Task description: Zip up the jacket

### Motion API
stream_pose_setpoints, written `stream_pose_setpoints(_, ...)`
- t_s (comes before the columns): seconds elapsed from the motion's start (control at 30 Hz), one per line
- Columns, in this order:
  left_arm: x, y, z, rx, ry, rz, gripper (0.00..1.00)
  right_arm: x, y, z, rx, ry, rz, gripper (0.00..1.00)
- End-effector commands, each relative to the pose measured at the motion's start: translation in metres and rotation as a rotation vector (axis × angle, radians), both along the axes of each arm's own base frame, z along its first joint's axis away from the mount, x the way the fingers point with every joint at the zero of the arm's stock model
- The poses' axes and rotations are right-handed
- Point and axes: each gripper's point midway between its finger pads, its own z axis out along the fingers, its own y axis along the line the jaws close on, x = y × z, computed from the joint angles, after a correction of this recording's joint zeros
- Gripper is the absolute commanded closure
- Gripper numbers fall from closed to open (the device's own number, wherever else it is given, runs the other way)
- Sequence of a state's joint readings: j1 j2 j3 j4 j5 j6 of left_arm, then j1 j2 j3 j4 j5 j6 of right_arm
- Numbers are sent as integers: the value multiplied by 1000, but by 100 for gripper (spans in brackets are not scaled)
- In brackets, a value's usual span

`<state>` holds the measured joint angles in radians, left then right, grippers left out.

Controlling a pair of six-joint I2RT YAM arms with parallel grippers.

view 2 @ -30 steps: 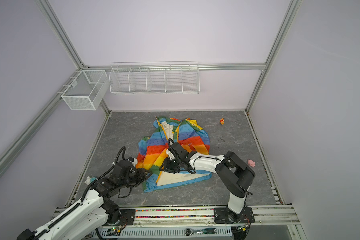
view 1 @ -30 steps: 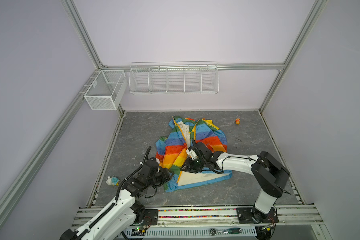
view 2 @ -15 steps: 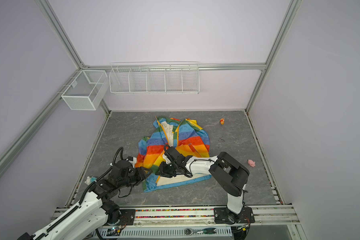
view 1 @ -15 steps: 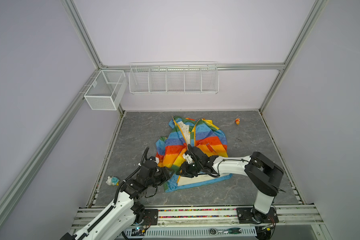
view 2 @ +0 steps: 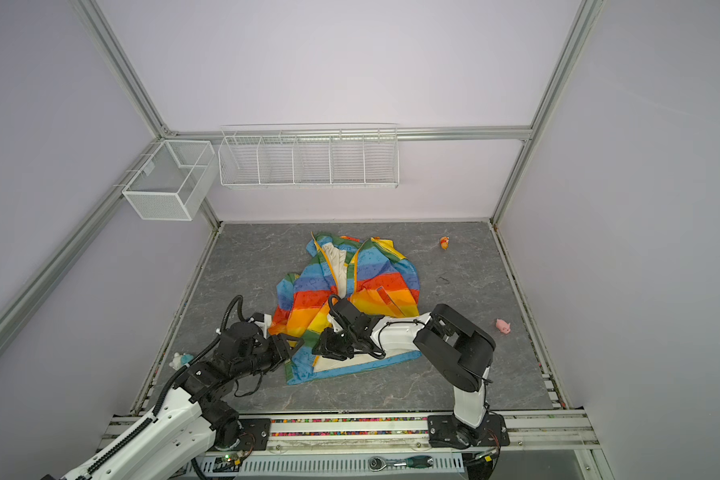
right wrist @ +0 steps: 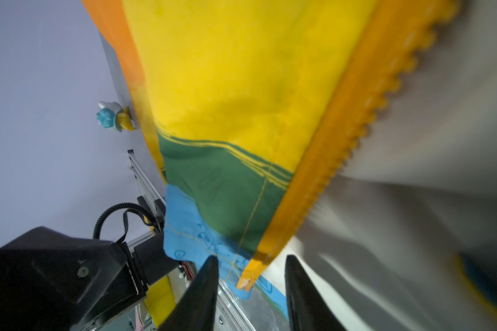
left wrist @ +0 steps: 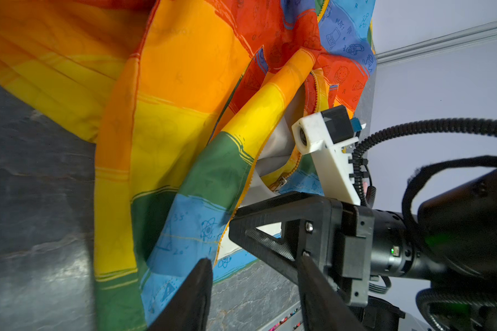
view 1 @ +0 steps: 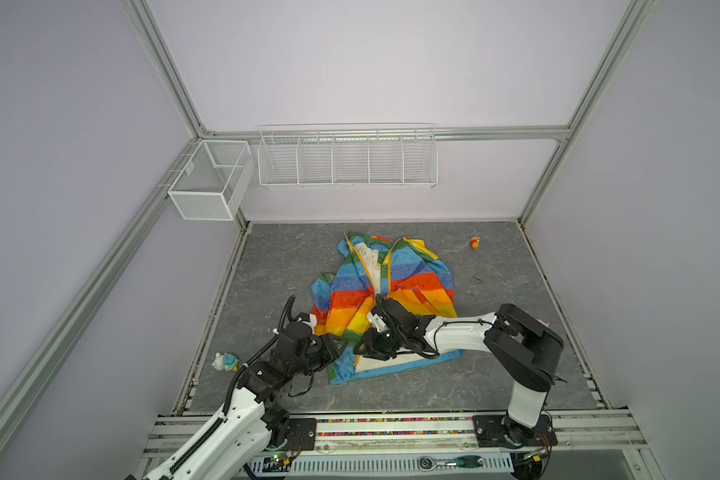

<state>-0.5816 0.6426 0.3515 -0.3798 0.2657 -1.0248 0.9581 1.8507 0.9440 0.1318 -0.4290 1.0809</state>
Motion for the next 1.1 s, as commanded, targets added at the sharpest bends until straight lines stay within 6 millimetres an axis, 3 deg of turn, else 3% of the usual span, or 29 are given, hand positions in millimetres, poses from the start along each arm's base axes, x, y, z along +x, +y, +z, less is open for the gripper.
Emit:
stream_pose_setpoints(0.0,1,2,3,1,-3,14,50,3,6,-3,10,1,-18,63)
stream_pose_setpoints(0.6,1,2,1,0,2,13,50,9,13,25,74,-58,-16,71)
stream_pose_setpoints(1.07,0,0,-1,-9,7,3,50,13,11,13,45,-47,-37,58)
